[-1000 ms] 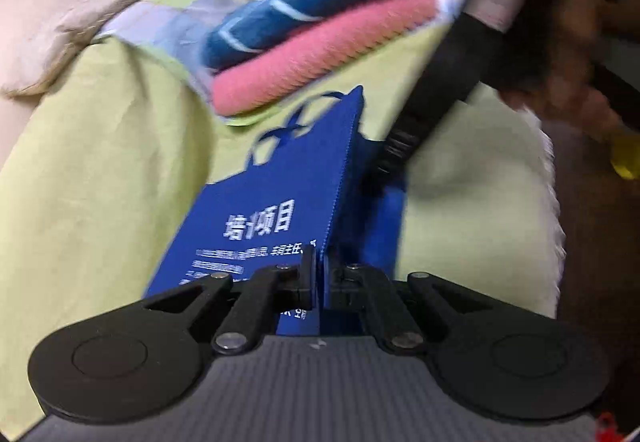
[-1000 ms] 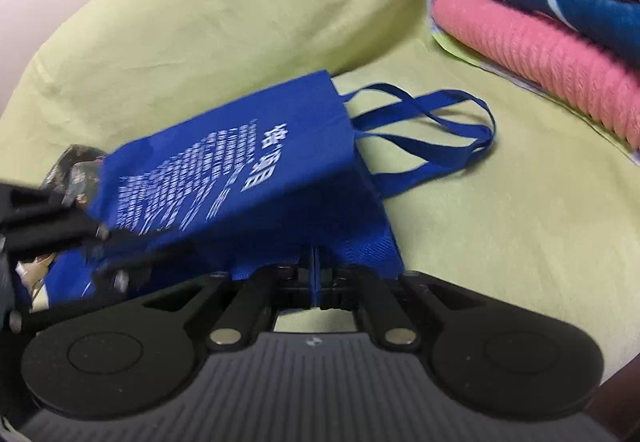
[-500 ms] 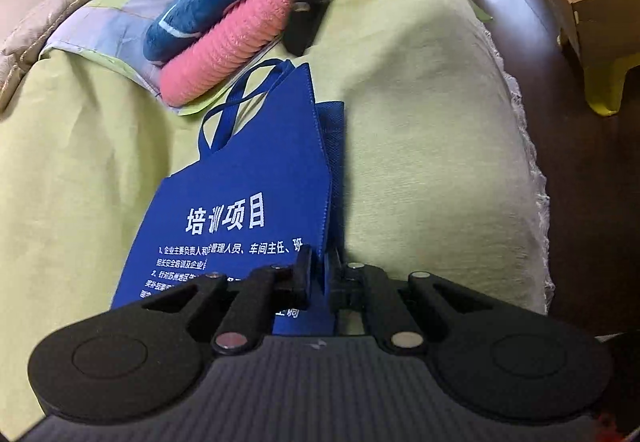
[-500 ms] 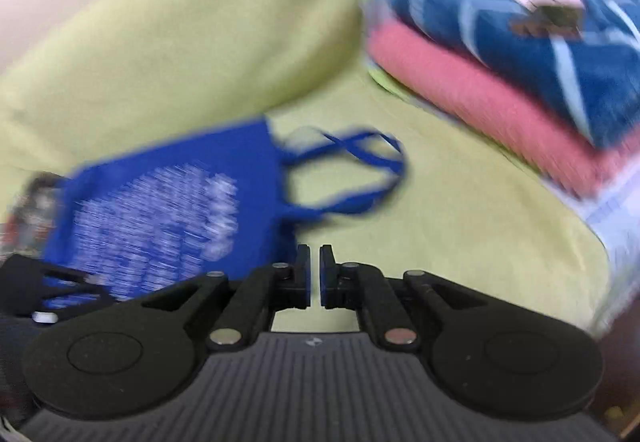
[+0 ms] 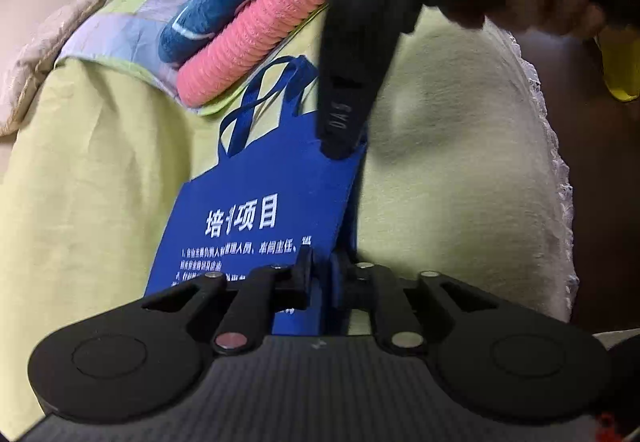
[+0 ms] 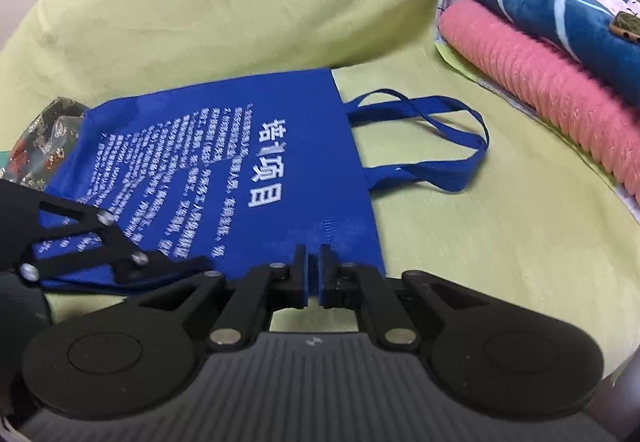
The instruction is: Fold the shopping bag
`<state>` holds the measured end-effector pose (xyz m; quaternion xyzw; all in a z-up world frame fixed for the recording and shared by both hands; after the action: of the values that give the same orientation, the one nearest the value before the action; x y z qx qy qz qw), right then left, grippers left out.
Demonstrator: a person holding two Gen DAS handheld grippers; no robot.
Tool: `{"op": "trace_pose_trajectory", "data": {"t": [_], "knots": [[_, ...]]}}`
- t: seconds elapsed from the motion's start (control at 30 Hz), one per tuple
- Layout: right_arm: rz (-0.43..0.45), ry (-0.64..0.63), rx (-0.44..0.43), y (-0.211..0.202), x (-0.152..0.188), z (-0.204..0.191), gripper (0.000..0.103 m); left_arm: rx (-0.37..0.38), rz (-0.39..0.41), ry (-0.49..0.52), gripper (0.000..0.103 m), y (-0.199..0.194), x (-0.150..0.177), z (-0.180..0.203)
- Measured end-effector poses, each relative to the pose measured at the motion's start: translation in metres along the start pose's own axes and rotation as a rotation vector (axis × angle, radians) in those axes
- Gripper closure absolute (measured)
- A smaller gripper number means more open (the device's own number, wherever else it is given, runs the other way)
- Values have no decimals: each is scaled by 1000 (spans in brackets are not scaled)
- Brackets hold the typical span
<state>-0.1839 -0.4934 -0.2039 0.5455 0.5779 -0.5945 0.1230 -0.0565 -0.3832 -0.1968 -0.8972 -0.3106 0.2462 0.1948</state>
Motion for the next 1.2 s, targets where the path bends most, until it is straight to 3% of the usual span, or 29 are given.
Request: {"op": "trace_pose_trajectory", "data": {"t": [0.1,0.2,0.23,0.27,0.3,0.33,0.4,0.47,0.6,0.7,0.8,0.9,1.07,1.13,1.2], "knots": [[5,-18,4,4,1,2,103,41,36,-72,56,-28,8,-17],[2,-37,1,6,0,2,103,52,42,-158,56,-43,18,-34],[2,-43,0,7,0,2,103,44,36,-203,57,-43,21,-40],[0,-51,0,7,-1,2,103,46,23,-258,70,-40,24,-48],[-3,-62,1,6,-1,1,103,54,4,-319,95,-36,27,-56],[-5,-73,3,5,-2,0,103,70,-22,-379,103,-30,29,-63],[-12,-99,10,4,-2,-3,102,111,-75,-450,103,-16,35,-68],[-19,-125,25,4,-3,-6,102,113,-119,-428,103,-4,38,-60],[1,-177,49,-4,-4,-20,96,88,-123,-413,103,2,38,-47],[44,-192,0,-15,0,-36,95,84,-118,-440,103,3,38,-48],[0,-195,15,-5,8,-44,95,78,-131,-472,101,0,47,-55],[-17,-144,28,5,12,-37,95,54,-196,-593,100,-7,80,-77],[-56,-150,27,8,4,-37,95,24,-364,-920,99,-20,161,-123],[-66,-142,23,9,3,-36,94,-38,-446,-975,100,-19,186,-133],[-79,-141,22,10,1,-37,94,-85,-476,-1012,100,-18,204,-139]]}}
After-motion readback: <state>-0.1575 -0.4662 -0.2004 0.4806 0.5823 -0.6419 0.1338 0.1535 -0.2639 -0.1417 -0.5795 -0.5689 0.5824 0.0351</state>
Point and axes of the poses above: each gripper's, at about its wrist camera, not at the fingertips, and y roughly the way its jaws point, z to its right, x to its underside, the point moved 1 cm from there along y, roughly the way its jaws point, and after that the axes turned 6 degrees about -x, right-handed, at the moved point
